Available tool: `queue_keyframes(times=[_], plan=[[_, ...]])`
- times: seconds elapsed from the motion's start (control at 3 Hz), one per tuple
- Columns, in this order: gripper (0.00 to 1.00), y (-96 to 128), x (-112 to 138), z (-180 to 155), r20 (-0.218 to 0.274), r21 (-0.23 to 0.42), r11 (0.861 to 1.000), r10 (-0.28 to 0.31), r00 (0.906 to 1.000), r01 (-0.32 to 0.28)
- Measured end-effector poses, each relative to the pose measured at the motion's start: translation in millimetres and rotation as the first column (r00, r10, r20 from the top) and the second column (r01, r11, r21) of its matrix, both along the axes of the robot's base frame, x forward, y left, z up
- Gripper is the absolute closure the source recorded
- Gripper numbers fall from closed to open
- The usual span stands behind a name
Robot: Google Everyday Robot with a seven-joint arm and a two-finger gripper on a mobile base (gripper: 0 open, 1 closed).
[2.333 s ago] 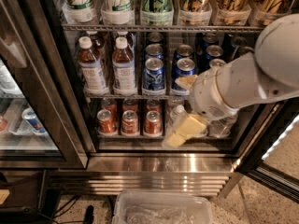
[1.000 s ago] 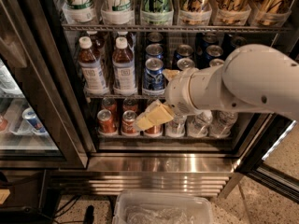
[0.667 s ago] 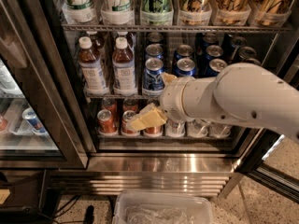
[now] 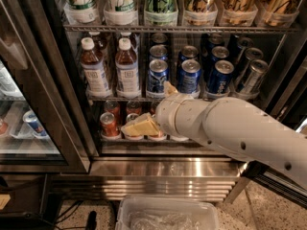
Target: Pick blue plastic bottle from middle shelf of fridge
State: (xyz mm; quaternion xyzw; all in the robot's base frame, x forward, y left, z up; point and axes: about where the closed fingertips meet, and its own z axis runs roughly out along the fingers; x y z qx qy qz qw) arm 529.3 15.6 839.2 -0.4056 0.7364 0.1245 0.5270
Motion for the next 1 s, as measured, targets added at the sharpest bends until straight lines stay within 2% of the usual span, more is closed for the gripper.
queue_keyframes(times=[0.33, 0.67, 1.0], plan=[[0.0, 0, 0, 0, 0.0, 0.0, 1.0, 0.0, 1.0, 0.0], [0.0, 12, 1, -6, -0.003, 0.053, 0.999, -0.002, 1.0, 0.002], [0.0, 39, -3, -15, 0.029, 0.1, 0.995, -0.019, 0.9994, 0.016]])
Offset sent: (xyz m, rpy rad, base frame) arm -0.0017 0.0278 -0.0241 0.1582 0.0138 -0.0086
